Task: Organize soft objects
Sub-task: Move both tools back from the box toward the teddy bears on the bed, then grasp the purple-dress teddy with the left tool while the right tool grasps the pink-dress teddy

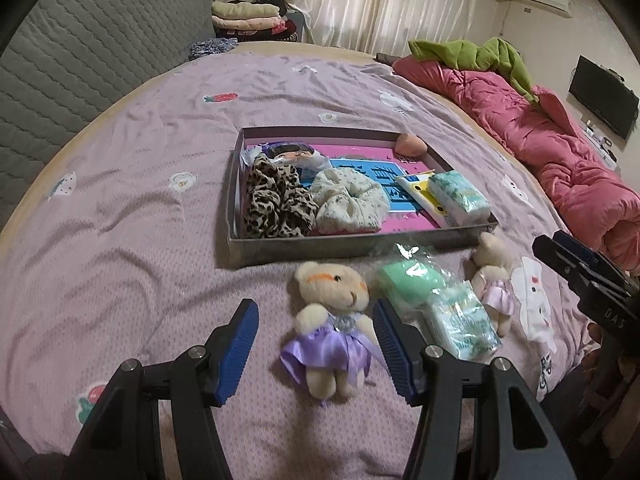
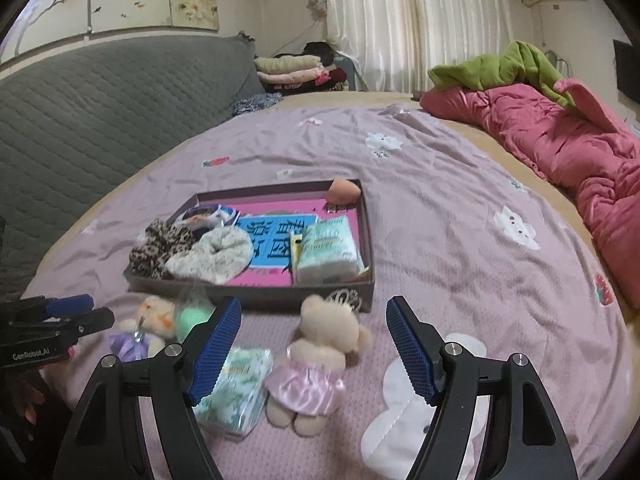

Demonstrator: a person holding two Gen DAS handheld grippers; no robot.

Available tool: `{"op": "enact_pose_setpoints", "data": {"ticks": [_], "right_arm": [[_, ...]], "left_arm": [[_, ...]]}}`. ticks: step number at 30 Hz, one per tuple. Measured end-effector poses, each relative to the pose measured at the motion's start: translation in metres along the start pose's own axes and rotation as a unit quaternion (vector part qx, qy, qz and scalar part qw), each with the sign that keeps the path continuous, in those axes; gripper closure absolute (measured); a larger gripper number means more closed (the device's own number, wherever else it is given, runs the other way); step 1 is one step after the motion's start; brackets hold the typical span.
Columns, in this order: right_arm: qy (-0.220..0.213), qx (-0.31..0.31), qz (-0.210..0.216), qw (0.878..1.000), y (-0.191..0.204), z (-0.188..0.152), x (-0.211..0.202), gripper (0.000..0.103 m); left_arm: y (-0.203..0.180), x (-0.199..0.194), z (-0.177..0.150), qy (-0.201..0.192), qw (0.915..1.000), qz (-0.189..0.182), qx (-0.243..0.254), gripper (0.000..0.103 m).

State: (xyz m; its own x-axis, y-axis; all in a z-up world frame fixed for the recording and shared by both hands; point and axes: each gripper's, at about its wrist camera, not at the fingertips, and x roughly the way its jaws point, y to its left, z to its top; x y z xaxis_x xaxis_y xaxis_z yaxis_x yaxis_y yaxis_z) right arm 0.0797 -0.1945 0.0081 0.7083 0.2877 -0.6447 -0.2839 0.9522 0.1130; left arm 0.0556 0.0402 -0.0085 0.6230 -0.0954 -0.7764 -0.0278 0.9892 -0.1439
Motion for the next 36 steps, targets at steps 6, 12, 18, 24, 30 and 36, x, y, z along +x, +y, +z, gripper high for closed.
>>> {"op": "enact_pose_setpoints", "data": {"ticks": [6, 12, 18, 24, 30, 36], "right_arm": [[0.0, 0.002, 0.001, 1.0, -0.003, -0.005, -0.007, 0.027], [0.008, 0.005, 0.003, 1.0, -0.003, -0.008, -0.01, 0.027], [0.013, 0.002, 0.003, 1.0, -0.002, -0.011, -0.01, 0.027], [0.023, -0.01, 0.004, 1.0, -0.001, -0.016, -0.008, 0.027], [0.035, -0.006, 0.0, 0.999, -0.005, -0.022, -0.003, 0.027], [0.046, 0.018, 0.002, 0.999, -0.011, -0.024, 0.01, 0.027]], "left_arm": [[-0.001, -0.005, -0.005, 0.002, 1.0, 0.003, -0.002, 0.044], [-0.005, -0.004, -0.011, 0.012, 0.9999, 0.001, 0.002, 0.044], [-0.011, -0.001, -0.019, 0.027, 0.9996, -0.005, 0.008, 0.044], [-0.011, 0.005, -0.023, 0.04, 0.9992, -0.007, 0.004, 0.044], [-0.012, 0.012, -0.025, 0.05, 0.9987, -0.008, 0.004, 0.044], [-0.015, 0.02, -0.026, 0.056, 0.9983, -0.014, 0.008, 0.044]]}}
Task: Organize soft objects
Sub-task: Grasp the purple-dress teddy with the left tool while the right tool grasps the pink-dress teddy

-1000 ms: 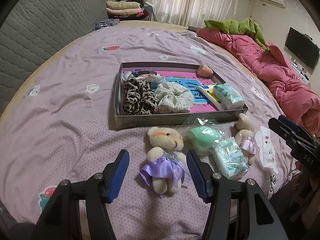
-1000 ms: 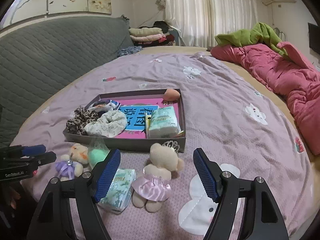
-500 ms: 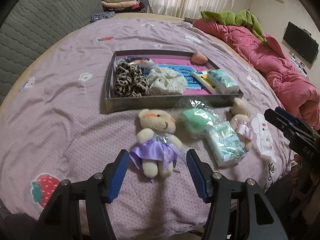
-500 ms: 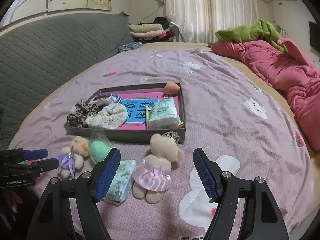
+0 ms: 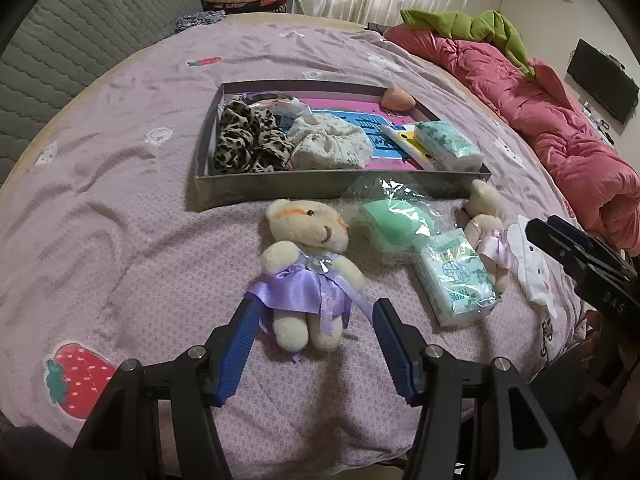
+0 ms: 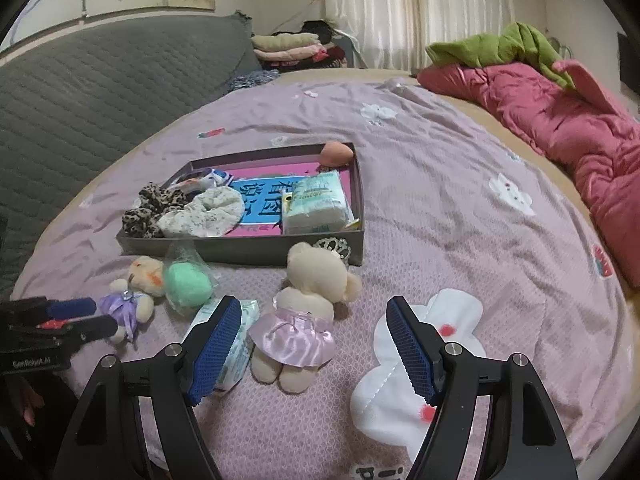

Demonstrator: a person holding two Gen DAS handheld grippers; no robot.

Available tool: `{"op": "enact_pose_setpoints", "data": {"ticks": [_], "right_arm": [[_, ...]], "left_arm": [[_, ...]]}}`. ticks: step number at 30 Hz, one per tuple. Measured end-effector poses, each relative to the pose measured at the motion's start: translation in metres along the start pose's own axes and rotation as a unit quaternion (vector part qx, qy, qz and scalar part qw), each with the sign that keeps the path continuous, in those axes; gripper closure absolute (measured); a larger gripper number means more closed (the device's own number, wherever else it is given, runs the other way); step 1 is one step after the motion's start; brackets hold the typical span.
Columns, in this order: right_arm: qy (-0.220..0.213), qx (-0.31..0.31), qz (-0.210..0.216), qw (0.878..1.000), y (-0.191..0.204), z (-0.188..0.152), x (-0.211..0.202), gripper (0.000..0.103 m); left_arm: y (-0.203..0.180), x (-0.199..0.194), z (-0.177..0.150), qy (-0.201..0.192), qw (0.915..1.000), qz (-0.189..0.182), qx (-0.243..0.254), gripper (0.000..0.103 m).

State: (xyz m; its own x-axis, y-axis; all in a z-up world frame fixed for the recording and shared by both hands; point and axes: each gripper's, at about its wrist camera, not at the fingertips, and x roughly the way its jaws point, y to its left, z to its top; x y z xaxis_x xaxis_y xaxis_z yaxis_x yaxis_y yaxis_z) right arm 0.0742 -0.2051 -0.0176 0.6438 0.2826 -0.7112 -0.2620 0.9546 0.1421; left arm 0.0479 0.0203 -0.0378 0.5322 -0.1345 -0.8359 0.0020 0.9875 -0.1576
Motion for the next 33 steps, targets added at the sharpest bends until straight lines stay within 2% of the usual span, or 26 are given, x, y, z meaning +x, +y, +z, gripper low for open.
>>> {"op": "enact_pose_setpoints", "data": {"ticks": [6, 18, 27, 33], "right_arm": [[0.016, 0.014, 0.003, 1.0, -0.001, 0.002, 0.019, 0.027], [0.035, 0.038, -0.019, 0.998, -0.011, 0.001, 0.045, 0.027], [0.04, 0.067, -0.009, 0.997, -0.013, 0.006, 0.058, 0.027], [0.06, 0.077, 0.003, 0.995, -0.01, 0.006, 0.073, 0.027]], "left_arm": [[0.001, 0.011, 0.0, 0.01, 0.9999, 0.001, -0.001, 0.044], [0.007, 0.03, 0.006, 0.022, 0.9996, -0.002, -0.019, 0.044], [0.005, 0.038, 0.01, 0.022, 0.9996, -0.007, -0.017, 0.041], [0.008, 0.043, 0.013, 0.025, 0.9993, -0.014, -0.025, 0.04]]}}
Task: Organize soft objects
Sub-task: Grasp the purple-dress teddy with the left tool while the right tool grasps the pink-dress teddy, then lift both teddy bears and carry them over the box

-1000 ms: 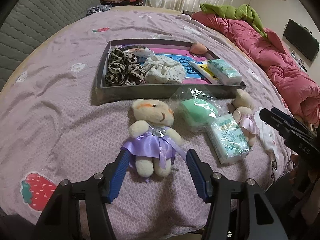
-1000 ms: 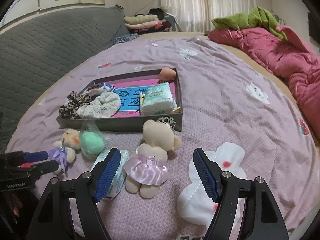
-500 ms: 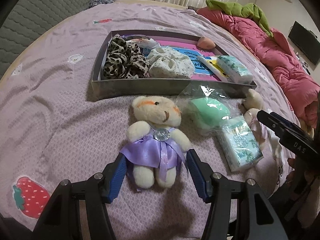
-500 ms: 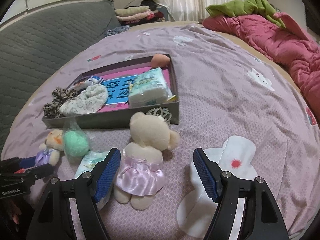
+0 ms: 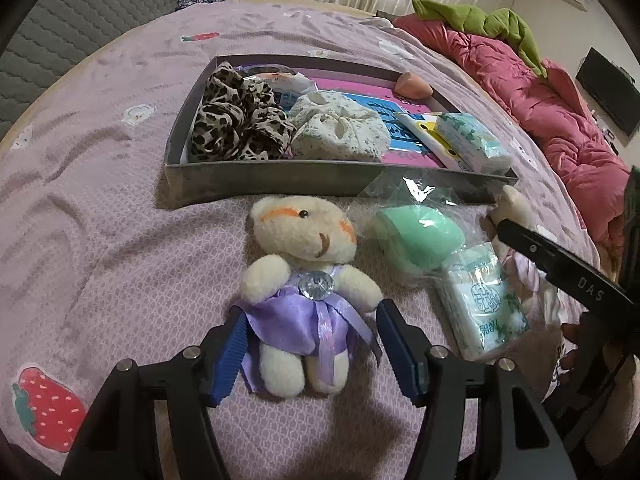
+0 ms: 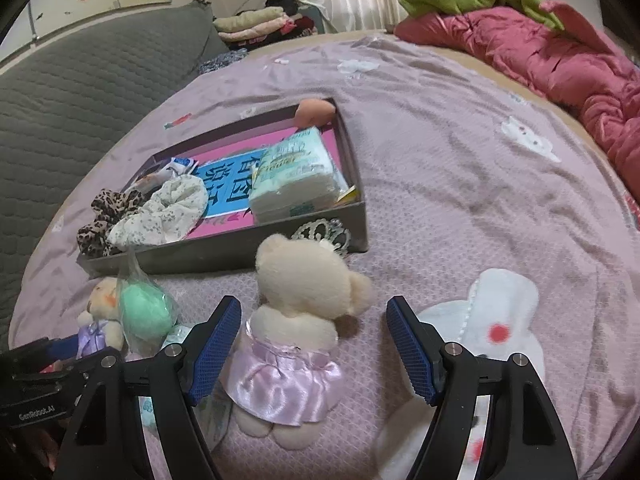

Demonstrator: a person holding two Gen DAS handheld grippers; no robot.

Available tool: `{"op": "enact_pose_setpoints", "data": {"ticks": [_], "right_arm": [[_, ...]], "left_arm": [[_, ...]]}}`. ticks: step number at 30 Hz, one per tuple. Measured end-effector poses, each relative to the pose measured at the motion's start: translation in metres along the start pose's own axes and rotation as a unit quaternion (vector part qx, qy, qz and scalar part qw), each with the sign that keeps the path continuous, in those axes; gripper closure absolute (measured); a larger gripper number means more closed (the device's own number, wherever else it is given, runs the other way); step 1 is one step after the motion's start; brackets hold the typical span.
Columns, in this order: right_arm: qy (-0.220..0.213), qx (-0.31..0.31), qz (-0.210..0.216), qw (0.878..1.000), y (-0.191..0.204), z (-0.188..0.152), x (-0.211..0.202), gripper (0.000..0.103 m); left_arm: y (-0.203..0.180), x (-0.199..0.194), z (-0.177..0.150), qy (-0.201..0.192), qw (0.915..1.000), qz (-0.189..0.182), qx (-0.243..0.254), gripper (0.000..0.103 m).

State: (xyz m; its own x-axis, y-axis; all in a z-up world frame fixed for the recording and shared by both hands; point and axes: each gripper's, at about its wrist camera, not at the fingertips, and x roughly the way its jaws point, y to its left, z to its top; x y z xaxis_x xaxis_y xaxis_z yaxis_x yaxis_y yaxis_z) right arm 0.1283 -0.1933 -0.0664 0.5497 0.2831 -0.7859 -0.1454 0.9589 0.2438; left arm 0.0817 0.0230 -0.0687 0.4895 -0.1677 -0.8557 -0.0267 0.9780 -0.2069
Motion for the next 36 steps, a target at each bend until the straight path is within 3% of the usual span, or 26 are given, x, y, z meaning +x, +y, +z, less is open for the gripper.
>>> {"op": "enact_pose_setpoints", "data": {"ticks": [8, 14, 19, 22, 26, 36], "right_arm": [[0.007, -0.005, -0.012, 1.0, 0.003, 0.001, 0.011, 0.027], [0.028, -0.045, -0.05, 0.997, 0.017, 0.001, 0.022, 0.025], [0.033, -0.009, -0.027, 0.999, 0.009, 0.0, 0.022, 0.025], [0.033, -0.003, -0.019, 0.999, 0.007, 0.001, 0.021, 0.026], [0.015, 0.012, -0.003, 1.0, 0.002, 0.004, 0.015, 0.051], [-0.012, 0.006, -0.015, 1.0, -0.003, 0.007, -0.008, 0.057]], "left_arm": [[-0.002, 0.004, 0.002, 0.003, 1.0, 0.002, 0.003, 0.039], [-0.005, 0.011, 0.004, 0.004, 0.9998, 0.017, 0.008, 0.038], [0.0, 0.012, 0.006, 0.0, 0.9999, 0.01, -0.007, 0.038], [0.001, 0.012, 0.007, -0.003, 0.9998, 0.018, -0.007, 0.044], [0.002, 0.01, 0.007, -0.008, 0.9998, 0.018, -0.007, 0.049], [-0.007, -0.01, 0.009, -0.043, 0.9987, 0.025, 0.015, 0.058]]}}
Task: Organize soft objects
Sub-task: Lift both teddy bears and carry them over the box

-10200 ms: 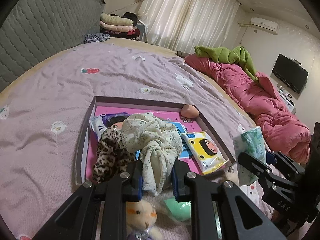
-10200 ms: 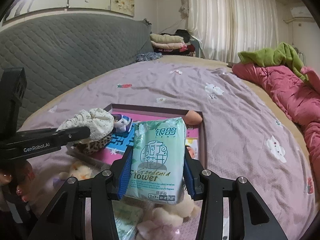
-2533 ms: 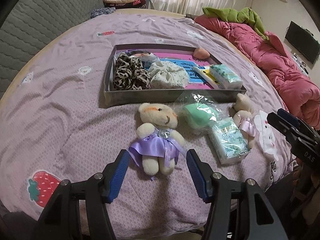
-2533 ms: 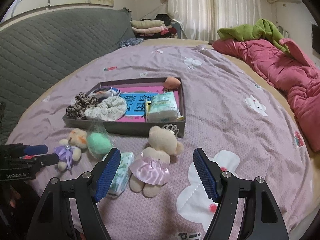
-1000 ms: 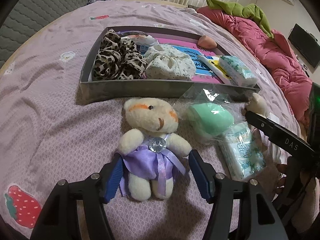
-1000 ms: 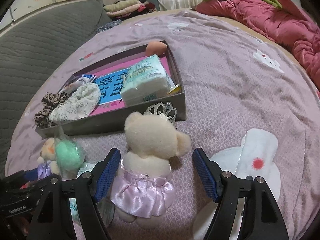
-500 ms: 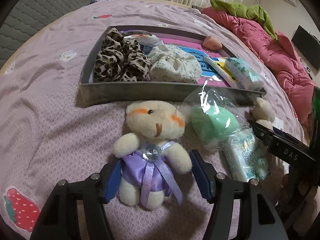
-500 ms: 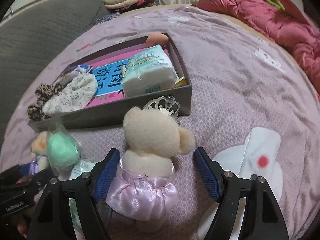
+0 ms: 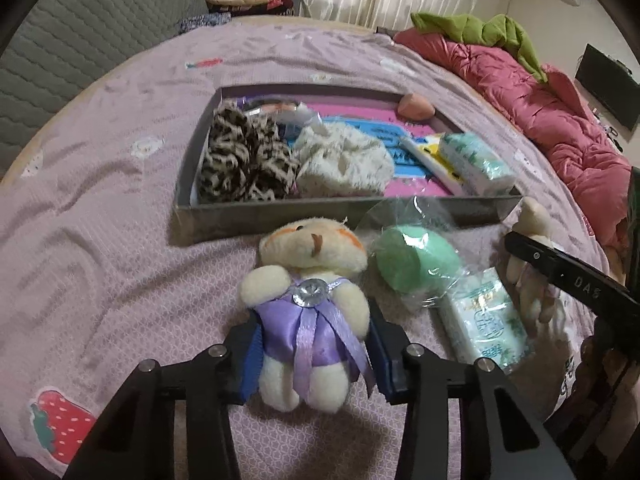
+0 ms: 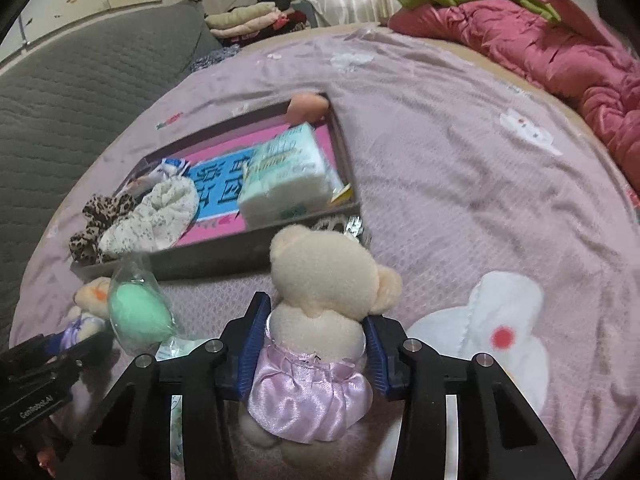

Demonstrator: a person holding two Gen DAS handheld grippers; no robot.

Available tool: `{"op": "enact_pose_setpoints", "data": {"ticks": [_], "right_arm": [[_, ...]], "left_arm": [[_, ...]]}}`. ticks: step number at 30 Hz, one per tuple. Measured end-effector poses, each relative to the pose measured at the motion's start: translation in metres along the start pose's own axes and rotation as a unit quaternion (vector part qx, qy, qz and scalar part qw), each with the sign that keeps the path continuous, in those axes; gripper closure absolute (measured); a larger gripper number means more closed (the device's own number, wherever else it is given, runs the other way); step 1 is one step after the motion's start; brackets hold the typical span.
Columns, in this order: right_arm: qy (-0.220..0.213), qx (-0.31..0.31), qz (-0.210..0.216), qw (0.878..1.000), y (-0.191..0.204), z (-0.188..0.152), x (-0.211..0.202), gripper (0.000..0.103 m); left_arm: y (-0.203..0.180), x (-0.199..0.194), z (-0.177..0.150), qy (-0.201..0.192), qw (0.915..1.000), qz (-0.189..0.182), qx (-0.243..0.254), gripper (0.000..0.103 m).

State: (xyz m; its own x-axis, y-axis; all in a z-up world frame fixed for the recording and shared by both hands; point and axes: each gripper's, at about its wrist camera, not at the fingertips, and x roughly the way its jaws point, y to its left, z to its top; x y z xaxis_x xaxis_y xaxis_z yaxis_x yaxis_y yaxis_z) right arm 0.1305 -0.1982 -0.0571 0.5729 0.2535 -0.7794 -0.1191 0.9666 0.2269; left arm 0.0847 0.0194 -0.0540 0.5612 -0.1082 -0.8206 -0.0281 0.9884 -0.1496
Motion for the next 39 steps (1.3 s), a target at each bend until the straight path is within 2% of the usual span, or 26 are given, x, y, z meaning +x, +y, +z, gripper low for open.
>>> {"op": "enact_pose_setpoints", "data": {"ticks": [9, 14, 20, 32, 39], "right_arm": [[-0.039, -0.025, 0.005, 0.999, 0.009, 0.006, -0.031, 0.057], [-0.074, -0.069, 0.016, 0.995, 0.029, 0.009, -0.05, 0.057], [-0.096, -0.092, 0.037, 0.99, 0.047, 0.017, -0.056, 0.057], [-0.119, -0.109, 0.07, 0.984, 0.063, 0.038, -0.053, 0.057], [-0.137, -0.151, 0.062, 0.977, 0.074, 0.052, -0.045, 0.057]], "left_arm": [[0.009, -0.025, 0.003, -0.037, 0.9992, -0.01, -0.013, 0.059], [0.011, -0.041, 0.007, -0.069, 0.9975, -0.004, -0.012, 0.059], [0.018, -0.051, 0.019, -0.097, 0.995, 0.005, -0.021, 0.059], [0.025, -0.041, 0.047, -0.116, 0.9925, 0.006, -0.036, 0.059], [0.027, -0.032, 0.061, -0.122, 0.9918, 0.011, -0.038, 0.059]]}}
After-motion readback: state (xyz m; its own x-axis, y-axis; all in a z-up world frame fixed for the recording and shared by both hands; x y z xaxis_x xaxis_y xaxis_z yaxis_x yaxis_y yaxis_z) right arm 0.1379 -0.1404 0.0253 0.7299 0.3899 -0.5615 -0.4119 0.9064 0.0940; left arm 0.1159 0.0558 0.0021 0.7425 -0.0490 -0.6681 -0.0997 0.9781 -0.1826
